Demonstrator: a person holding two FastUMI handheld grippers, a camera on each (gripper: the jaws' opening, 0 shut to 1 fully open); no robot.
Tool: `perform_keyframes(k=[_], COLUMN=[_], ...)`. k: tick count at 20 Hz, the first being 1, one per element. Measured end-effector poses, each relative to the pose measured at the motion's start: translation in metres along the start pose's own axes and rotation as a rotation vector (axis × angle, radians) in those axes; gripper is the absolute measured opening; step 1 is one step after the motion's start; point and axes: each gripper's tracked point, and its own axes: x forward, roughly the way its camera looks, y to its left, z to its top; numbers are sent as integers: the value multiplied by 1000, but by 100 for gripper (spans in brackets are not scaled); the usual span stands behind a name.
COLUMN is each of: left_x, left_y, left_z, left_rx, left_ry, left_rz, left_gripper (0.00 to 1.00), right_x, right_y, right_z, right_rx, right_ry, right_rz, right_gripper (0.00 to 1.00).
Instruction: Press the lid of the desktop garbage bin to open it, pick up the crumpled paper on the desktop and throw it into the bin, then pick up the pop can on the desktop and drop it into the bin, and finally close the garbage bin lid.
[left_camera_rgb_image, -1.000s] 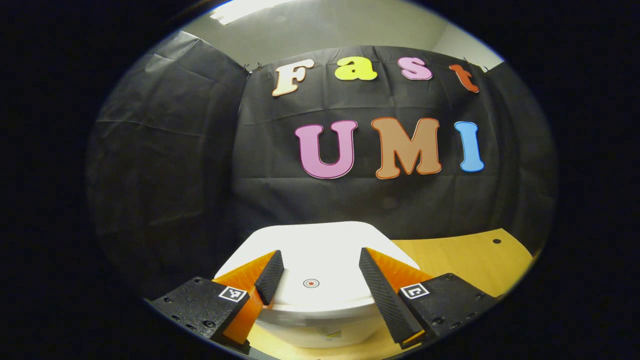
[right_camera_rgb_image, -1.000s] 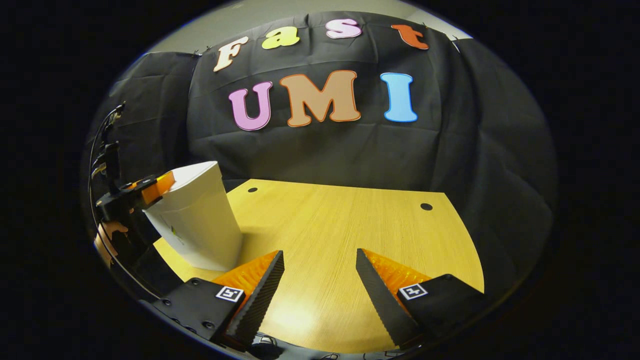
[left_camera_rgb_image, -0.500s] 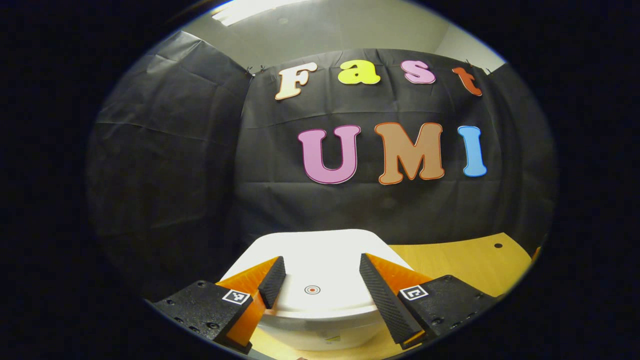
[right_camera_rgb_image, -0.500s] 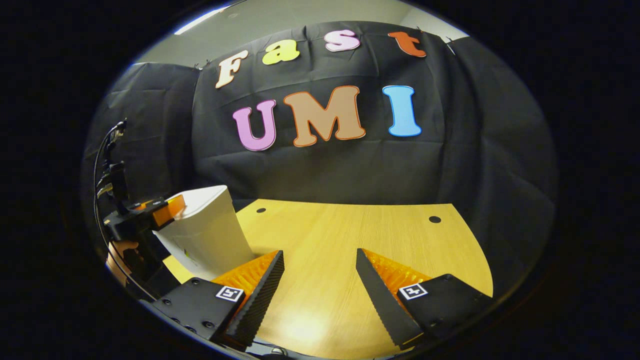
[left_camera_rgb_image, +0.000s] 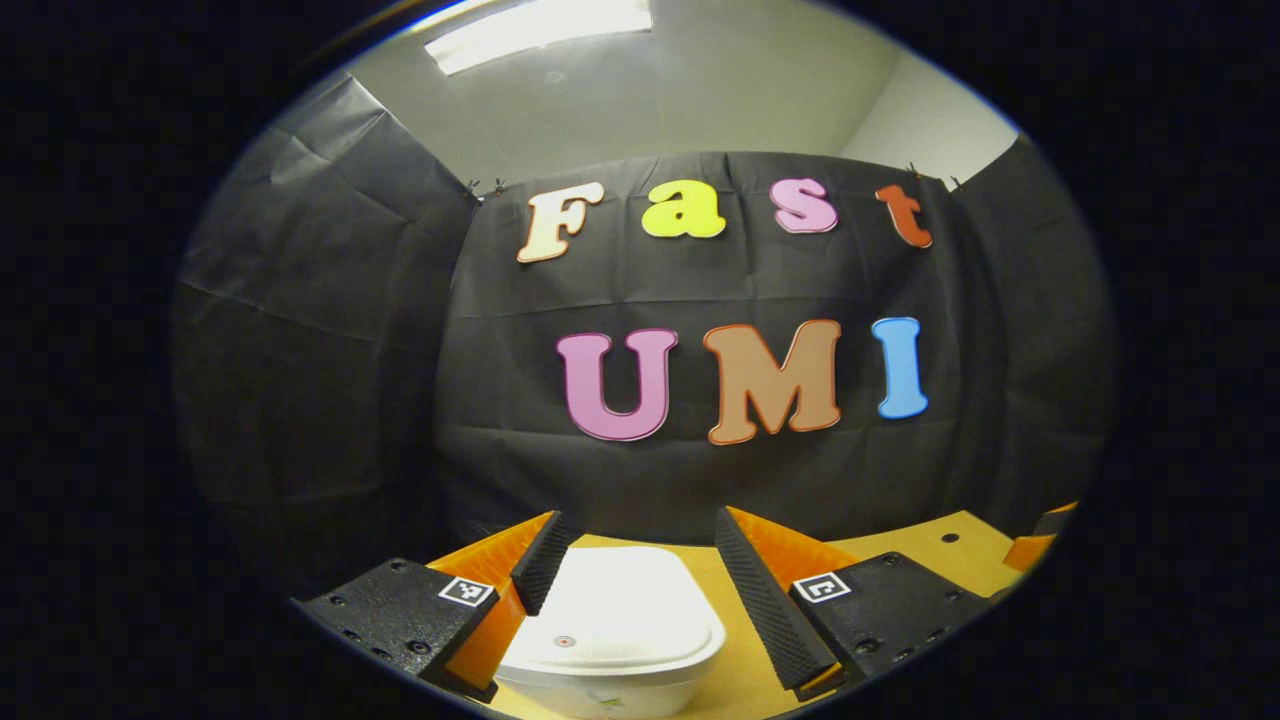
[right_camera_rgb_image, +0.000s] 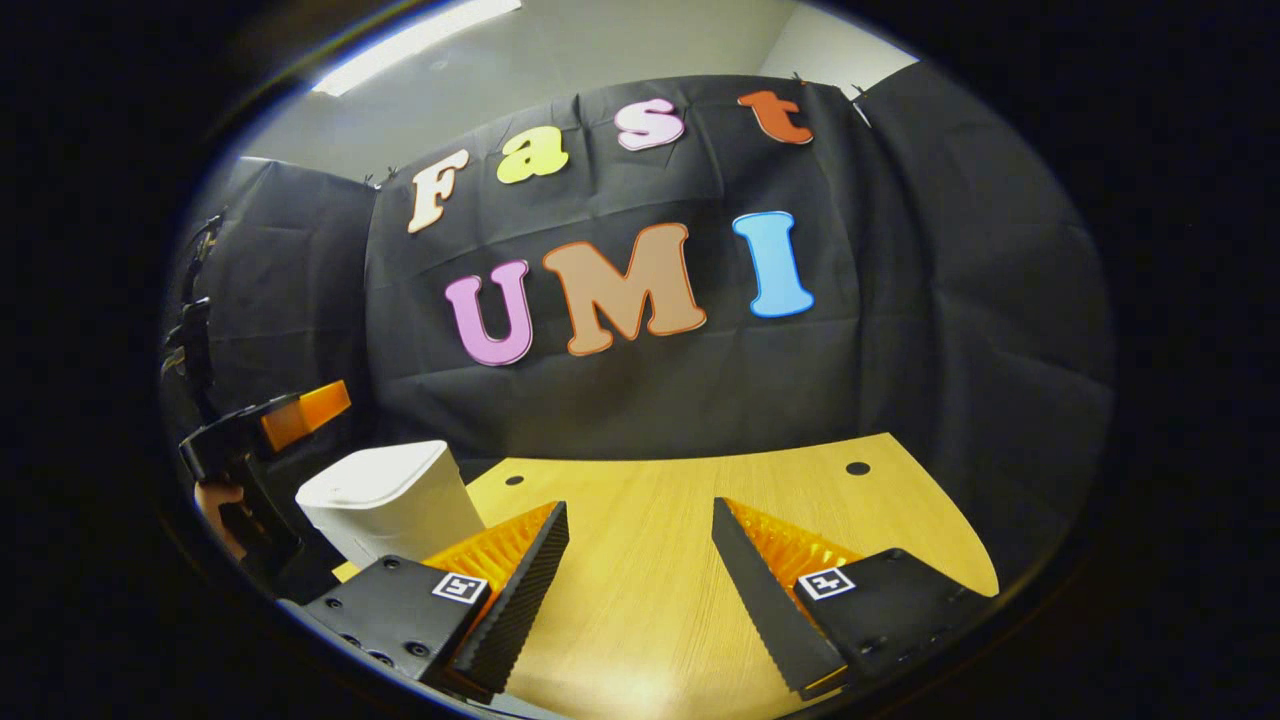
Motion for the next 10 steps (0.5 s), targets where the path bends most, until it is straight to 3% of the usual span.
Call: perform_keyframes(k=[5, 10], left_x=[-11, -25], left_y=[-73, -98], left_z=[-16, -39], left_rx=[-57, -87], left_ry=[19, 45], left_rz=[-124, -153], left_gripper=[92, 92], right_x=[-15, -35], right_y=[-25, -40], right_z=[29, 32], right_rx=[41, 30], right_ry=[-131, -221], right_rz=[-88, -165], right_gripper=[96, 96])
